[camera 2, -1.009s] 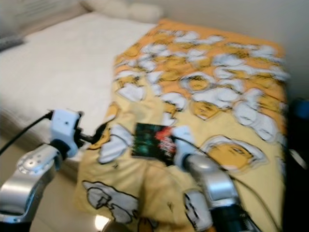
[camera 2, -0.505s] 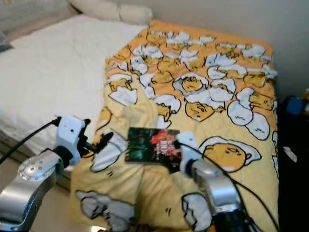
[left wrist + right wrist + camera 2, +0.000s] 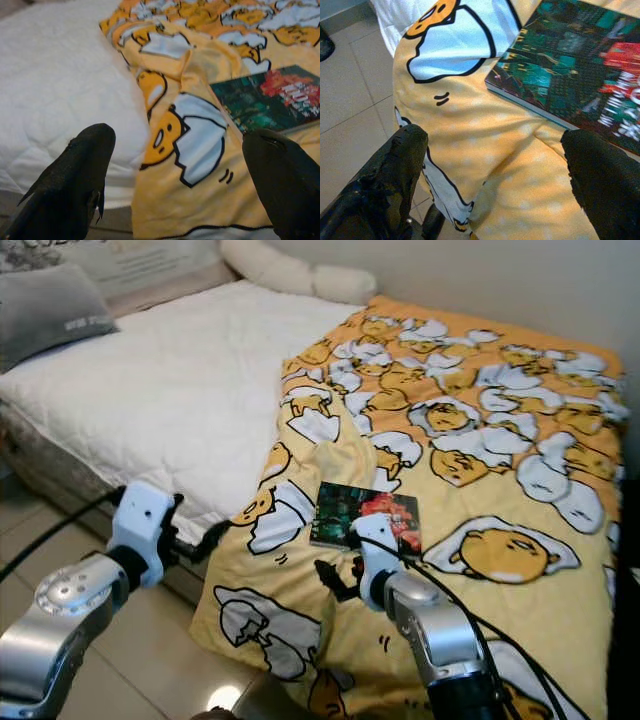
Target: Clean up the room
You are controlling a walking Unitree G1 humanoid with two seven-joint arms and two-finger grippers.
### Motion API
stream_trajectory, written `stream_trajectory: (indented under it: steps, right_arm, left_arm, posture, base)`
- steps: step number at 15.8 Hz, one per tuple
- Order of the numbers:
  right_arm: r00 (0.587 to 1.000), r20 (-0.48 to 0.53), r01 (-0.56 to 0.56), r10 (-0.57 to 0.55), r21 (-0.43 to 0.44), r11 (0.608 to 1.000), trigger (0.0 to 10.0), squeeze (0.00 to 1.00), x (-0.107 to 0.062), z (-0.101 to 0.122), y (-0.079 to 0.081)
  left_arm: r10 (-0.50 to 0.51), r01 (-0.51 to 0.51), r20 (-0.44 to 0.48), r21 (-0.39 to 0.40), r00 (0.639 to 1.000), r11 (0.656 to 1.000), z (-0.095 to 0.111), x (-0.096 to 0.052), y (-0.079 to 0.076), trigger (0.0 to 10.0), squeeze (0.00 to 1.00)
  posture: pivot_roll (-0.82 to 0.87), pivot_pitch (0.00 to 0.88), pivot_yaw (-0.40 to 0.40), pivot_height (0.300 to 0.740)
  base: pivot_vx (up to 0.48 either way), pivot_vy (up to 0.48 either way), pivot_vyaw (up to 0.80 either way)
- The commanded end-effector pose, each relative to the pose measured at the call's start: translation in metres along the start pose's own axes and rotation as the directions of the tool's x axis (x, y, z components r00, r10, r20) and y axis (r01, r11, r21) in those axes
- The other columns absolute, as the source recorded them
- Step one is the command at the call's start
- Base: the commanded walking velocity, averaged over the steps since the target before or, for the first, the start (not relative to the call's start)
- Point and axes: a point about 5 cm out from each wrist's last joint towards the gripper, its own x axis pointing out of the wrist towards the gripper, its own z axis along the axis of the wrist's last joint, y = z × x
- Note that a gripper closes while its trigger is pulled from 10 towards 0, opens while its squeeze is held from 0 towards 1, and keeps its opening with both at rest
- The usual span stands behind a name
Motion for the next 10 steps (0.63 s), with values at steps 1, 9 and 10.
stream_trajectory:
  steps: [1,9,10]
  right_arm:
    - [1.0,0.017,0.015,-0.015,0.004,1.0,10.0,0.0,-0.0018,0.0067,-0.0046]
    - [0.994,0.063,0.09,-0.092,0.022,0.996,10.0,0.0,-0.0015,0.0131,-0.0094]
    - [0.993,0.072,0.092,-0.094,0.023,0.995,10.0,0.0,-0.0001,0.0154,-0.0088]
  left_arm:
    - [0.024,-0.024,-0.006,0.005,1.0,1.0,0.0003,0.0018,0.0028,10.0,0.0]
    - [0.073,-0.072,0.035,-0.028,0.997,0.997,0.0052,0.0074,0.0078,10.0,0.0]
    - [0.072,-0.071,0.035,-0.03,0.997,0.997,0.005,0.0077,0.0074,10.0,0.0]
  posture:
    - [-0.04,0.0,0.013,0.74]
    - [-0.05,0.0,0.004,0.74]
    - [-0.04,0.0,0.004,0.74]
  base:
    - [0.0,0.0,0.0]
    - [0.098,0.0,-0.06]
    - [0.266,0.0,0.0]
